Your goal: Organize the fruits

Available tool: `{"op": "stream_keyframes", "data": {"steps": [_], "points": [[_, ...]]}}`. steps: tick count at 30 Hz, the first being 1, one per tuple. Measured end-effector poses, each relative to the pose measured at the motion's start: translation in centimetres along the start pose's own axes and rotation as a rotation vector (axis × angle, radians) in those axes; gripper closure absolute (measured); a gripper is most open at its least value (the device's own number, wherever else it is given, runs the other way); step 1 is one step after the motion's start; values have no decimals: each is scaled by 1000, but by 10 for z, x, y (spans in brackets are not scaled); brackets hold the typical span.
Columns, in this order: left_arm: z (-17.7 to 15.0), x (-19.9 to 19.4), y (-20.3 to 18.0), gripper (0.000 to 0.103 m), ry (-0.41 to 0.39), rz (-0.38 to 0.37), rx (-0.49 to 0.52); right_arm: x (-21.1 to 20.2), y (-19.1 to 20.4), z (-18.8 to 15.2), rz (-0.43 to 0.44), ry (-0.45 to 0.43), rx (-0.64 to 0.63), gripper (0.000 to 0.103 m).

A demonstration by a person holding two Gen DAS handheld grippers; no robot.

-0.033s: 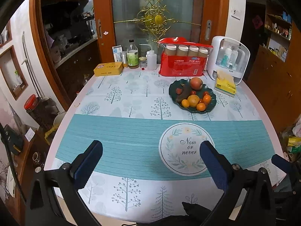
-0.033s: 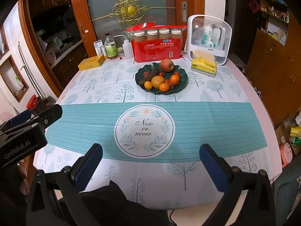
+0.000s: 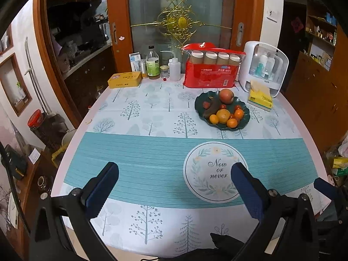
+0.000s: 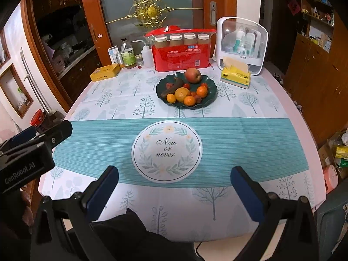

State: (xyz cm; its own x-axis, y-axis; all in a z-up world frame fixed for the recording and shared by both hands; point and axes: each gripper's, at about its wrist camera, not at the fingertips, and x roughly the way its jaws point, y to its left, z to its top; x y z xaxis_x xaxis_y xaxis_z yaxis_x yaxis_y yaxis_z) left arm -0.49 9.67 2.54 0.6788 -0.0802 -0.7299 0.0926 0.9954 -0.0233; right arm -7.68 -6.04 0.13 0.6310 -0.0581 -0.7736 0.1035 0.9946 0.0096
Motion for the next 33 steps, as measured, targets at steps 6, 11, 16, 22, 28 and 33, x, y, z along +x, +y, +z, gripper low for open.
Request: {"op": "stream_keyframes", "data": {"steps": [6, 11, 16, 22, 28, 33], "points": [[0, 3, -6, 1, 7, -3, 6, 7, -3, 3, -2, 12, 8, 0], [2, 9, -8, 1, 17, -16, 14, 11, -6, 5, -5, 22, 12, 0], [4, 14, -7, 1, 26, -22, 12, 15, -6, 6, -8, 33, 14, 0], [4, 16, -8, 0, 32, -26, 16, 18, -5, 8, -14, 41, 15, 0], [4, 18, -10, 0, 35, -26, 17, 23, -4, 10, -18, 53, 16, 0], [4, 23, -10, 0, 46, -23, 17, 27, -3, 11, -18, 61, 14, 0]]}}
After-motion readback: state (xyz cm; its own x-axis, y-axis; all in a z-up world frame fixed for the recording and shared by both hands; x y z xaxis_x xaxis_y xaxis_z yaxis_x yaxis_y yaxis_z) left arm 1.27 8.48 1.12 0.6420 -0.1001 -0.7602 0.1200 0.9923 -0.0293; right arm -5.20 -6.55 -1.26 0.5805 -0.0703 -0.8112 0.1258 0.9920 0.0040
